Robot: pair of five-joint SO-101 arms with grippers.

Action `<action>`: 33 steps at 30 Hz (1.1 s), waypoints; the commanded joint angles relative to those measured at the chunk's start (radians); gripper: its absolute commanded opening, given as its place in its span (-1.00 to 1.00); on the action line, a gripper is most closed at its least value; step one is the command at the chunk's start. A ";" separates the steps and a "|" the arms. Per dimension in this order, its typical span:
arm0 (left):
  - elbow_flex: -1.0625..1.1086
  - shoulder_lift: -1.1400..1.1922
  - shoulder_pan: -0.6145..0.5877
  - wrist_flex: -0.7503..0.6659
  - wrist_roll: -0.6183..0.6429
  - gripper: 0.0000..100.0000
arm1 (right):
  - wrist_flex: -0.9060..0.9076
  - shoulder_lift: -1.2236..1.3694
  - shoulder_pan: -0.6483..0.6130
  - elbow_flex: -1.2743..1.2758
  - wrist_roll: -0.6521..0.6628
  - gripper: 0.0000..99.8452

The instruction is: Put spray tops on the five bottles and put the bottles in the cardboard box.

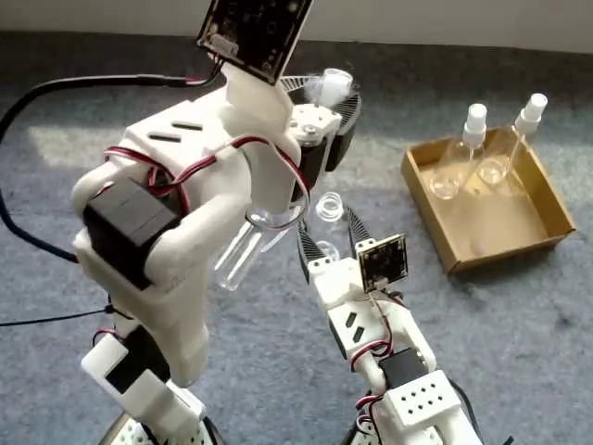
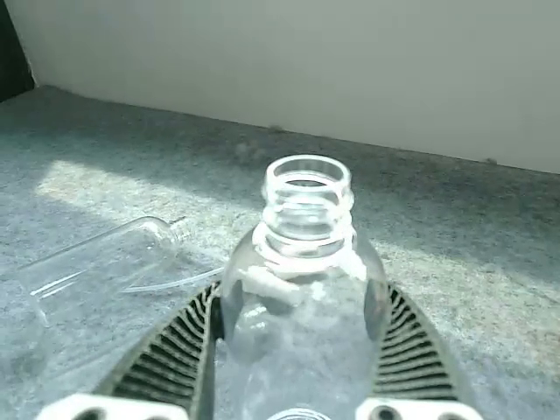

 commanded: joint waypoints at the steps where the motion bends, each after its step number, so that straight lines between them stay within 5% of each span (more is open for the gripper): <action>1: -0.047 -0.065 0.013 0.003 0.014 -0.99 | 0.002 -0.012 0.002 0.016 0.000 -0.78; 9: -0.051 -0.081 0.021 0.003 0.015 -0.99 | 0.286 -0.053 0.035 -0.206 -0.006 -0.78; 17: -0.047 -0.111 0.022 0.003 0.015 -0.99 | 0.447 -0.441 0.038 -0.177 -0.005 -0.78; 33: -0.054 -0.108 0.104 -0.109 0.021 -0.99 | 0.269 -0.493 -0.048 0.065 0.002 -0.78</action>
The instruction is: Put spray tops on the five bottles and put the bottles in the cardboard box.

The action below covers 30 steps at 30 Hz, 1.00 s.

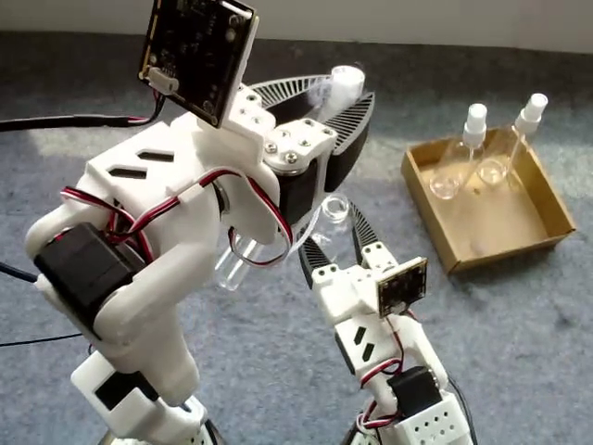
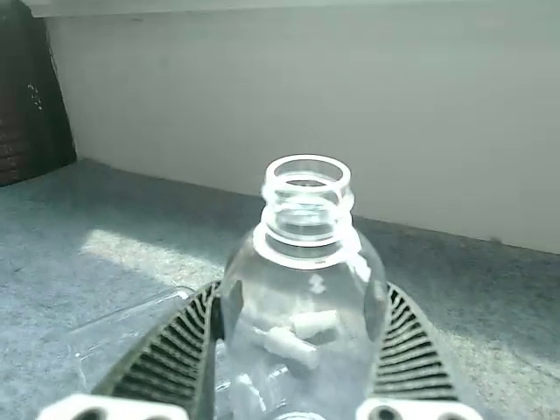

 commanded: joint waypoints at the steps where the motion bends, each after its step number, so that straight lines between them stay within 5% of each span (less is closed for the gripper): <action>1: -0.028 -0.022 0.021 -0.046 -0.028 -0.99 | -0.033 -0.018 -0.021 0.071 0.002 -0.78; 21: -0.088 -0.225 0.016 0.089 -0.146 -0.99 | -0.030 -0.019 -0.036 0.116 0.002 -0.78; 30: 0.423 -0.512 -0.061 0.084 -0.147 -0.99 | -0.028 -0.018 -0.036 0.116 0.002 -0.78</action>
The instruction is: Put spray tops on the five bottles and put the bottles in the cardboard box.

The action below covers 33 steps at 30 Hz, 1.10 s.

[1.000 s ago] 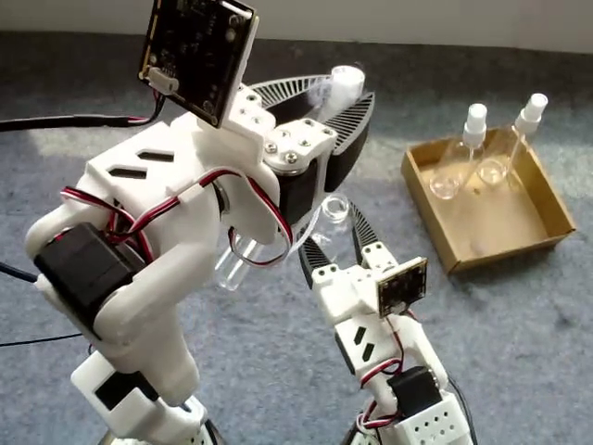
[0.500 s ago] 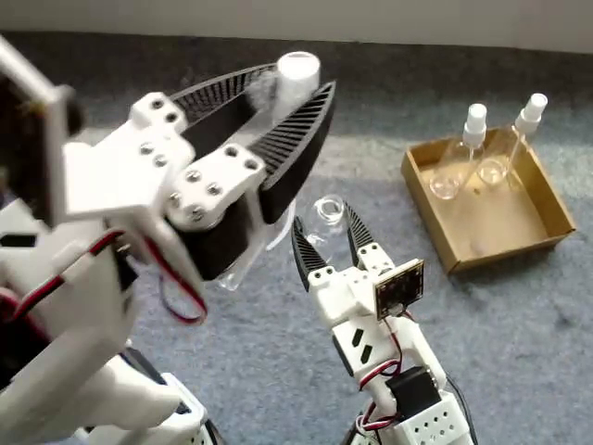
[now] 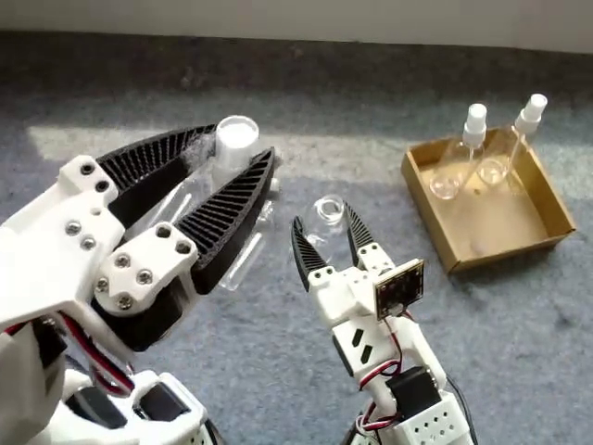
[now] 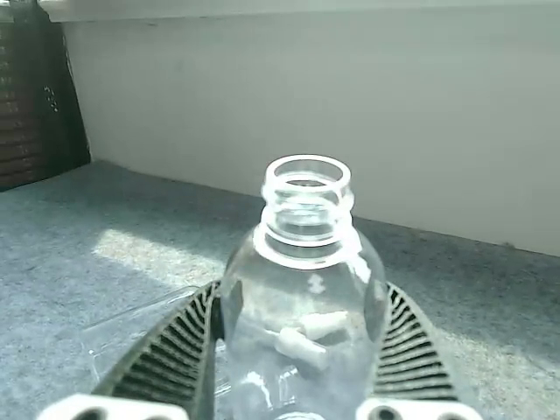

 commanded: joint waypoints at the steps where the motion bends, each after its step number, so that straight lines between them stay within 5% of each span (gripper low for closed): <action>1: 0.323 -0.171 -0.059 -0.002 -0.011 -0.99 | -0.027 -0.018 -0.010 0.116 0.002 -0.78; 4: 0.504 -0.275 -0.081 -0.055 -0.009 -0.99 | -0.027 -0.018 -0.012 0.116 0.002 -0.78; 10: 0.920 -0.456 -0.076 -0.434 -0.011 -0.99 | -0.027 -0.016 -0.012 0.116 0.002 -0.78; 25: 1.847 -0.664 -0.081 -1.686 -0.012 -0.99 | 0.035 -0.018 -0.015 0.116 0.002 -0.78; 33: 1.928 -0.667 -0.073 -1.886 -0.008 -0.99 | 0.035 -0.018 -0.015 0.116 0.002 -0.78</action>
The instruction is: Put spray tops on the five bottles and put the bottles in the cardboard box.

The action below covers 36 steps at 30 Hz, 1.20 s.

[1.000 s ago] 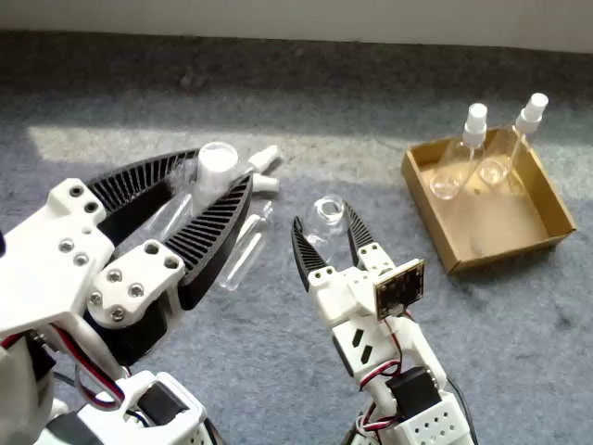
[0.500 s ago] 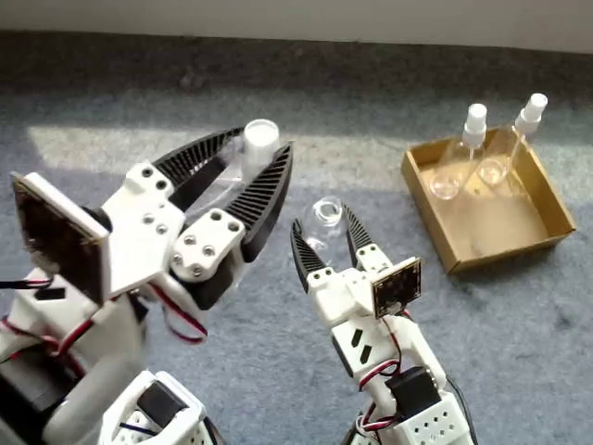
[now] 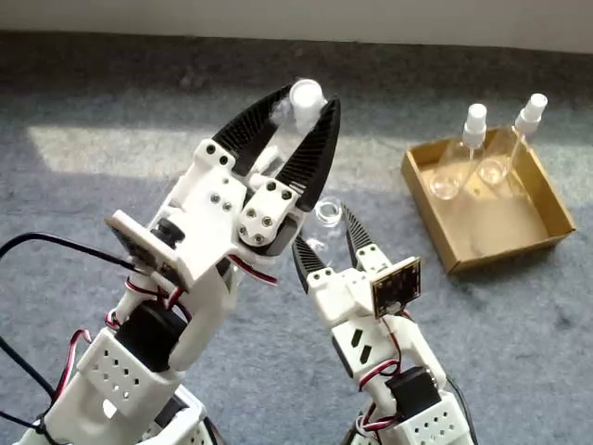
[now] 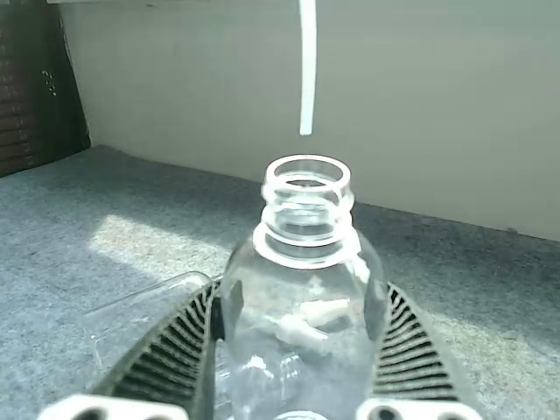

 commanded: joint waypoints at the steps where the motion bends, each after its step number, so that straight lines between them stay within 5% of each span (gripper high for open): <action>1: -0.007 -0.024 -0.007 -0.074 -0.002 -0.99 | 0.001 -0.018 -0.012 0.116 0.002 -0.78; 14: -0.001 -0.165 0.091 0.051 0.000 -0.99 | 0.002 -0.018 -0.012 0.116 0.002 -0.78; 36: 0.131 -0.168 0.097 0.000 0.002 -0.99 | 0.007 -0.016 -0.010 0.116 0.002 -0.78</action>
